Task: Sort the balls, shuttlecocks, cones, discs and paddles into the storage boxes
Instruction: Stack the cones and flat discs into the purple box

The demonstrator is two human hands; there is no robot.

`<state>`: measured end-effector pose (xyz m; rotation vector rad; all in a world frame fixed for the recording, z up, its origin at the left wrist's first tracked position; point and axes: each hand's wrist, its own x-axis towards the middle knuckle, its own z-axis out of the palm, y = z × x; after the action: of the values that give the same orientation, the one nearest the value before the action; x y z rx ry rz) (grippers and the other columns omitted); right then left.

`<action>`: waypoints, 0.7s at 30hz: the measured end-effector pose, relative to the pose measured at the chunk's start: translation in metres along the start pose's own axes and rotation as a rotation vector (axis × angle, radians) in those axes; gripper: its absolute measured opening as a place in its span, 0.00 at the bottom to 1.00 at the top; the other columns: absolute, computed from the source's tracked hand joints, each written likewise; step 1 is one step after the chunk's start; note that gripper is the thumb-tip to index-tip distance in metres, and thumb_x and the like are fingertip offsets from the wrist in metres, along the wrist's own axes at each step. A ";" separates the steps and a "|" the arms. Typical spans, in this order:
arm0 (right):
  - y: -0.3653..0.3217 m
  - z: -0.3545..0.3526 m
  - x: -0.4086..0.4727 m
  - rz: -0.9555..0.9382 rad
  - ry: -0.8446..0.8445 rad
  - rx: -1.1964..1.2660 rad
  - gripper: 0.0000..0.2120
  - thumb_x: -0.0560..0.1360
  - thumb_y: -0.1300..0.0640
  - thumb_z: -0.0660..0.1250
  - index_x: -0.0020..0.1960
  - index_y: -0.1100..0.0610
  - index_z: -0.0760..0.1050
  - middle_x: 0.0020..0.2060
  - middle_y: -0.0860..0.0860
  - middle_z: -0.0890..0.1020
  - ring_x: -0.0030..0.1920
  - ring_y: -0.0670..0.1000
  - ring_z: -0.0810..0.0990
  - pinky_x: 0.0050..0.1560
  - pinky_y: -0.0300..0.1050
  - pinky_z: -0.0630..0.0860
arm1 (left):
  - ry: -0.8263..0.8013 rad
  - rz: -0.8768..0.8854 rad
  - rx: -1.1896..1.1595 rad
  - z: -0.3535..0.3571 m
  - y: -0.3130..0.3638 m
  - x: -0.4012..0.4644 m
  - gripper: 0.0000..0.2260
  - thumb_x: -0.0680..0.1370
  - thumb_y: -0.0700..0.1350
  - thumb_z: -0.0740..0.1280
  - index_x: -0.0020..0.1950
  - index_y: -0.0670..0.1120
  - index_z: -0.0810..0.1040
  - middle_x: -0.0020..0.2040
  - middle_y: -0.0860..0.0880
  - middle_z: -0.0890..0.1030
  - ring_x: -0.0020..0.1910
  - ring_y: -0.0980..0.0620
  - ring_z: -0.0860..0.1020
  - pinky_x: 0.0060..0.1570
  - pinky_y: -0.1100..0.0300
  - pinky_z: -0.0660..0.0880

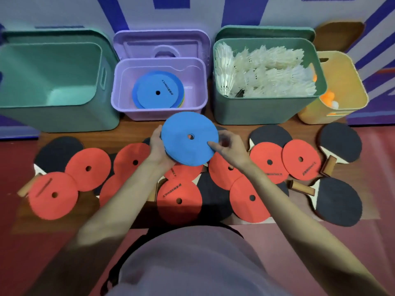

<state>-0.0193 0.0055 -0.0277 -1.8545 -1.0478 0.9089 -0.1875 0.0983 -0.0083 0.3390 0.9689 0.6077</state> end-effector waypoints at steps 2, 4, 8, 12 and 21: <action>-0.011 0.008 0.016 -0.005 0.005 -0.039 0.14 0.70 0.59 0.75 0.53 0.62 0.77 0.38 0.48 0.79 0.35 0.41 0.75 0.41 0.40 0.70 | 0.007 0.045 -0.043 -0.003 0.017 0.001 0.20 0.82 0.53 0.52 0.59 0.44 0.79 0.54 0.42 0.84 0.54 0.41 0.81 0.50 0.48 0.79; -0.024 0.015 0.035 0.014 -0.014 -0.023 0.19 0.69 0.59 0.76 0.56 0.64 0.75 0.43 0.53 0.80 0.41 0.47 0.76 0.45 0.41 0.73 | 0.003 0.070 -0.091 -0.006 0.036 0.006 0.20 0.82 0.52 0.53 0.65 0.43 0.76 0.60 0.41 0.81 0.59 0.40 0.78 0.57 0.45 0.76; -0.052 0.033 0.078 0.036 -0.108 0.006 0.16 0.74 0.56 0.70 0.57 0.66 0.75 0.42 0.60 0.81 0.39 0.50 0.79 0.45 0.47 0.77 | 0.008 0.139 -0.136 -0.013 0.080 0.025 0.17 0.80 0.49 0.55 0.59 0.43 0.79 0.60 0.41 0.80 0.60 0.39 0.78 0.62 0.43 0.73; -0.078 0.053 0.117 0.003 -0.167 -0.052 0.12 0.78 0.57 0.64 0.40 0.65 0.73 0.29 0.57 0.75 0.23 0.42 0.73 0.32 0.43 0.71 | 0.098 0.096 -0.096 -0.021 0.126 0.053 0.18 0.80 0.53 0.55 0.59 0.45 0.79 0.60 0.42 0.81 0.61 0.39 0.77 0.63 0.43 0.72; -0.096 0.073 0.203 -0.024 -0.088 -0.341 0.13 0.77 0.54 0.66 0.42 0.64 0.71 0.37 0.63 0.81 0.41 0.63 0.80 0.45 0.55 0.75 | 0.195 0.211 0.753 -0.041 0.194 0.107 0.08 0.80 0.47 0.62 0.46 0.46 0.77 0.38 0.50 0.79 0.35 0.54 0.77 0.36 0.60 0.77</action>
<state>-0.0318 0.2405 -0.0125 -2.0879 -1.3443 0.8437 -0.2404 0.3167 0.0009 1.0755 1.3434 0.4496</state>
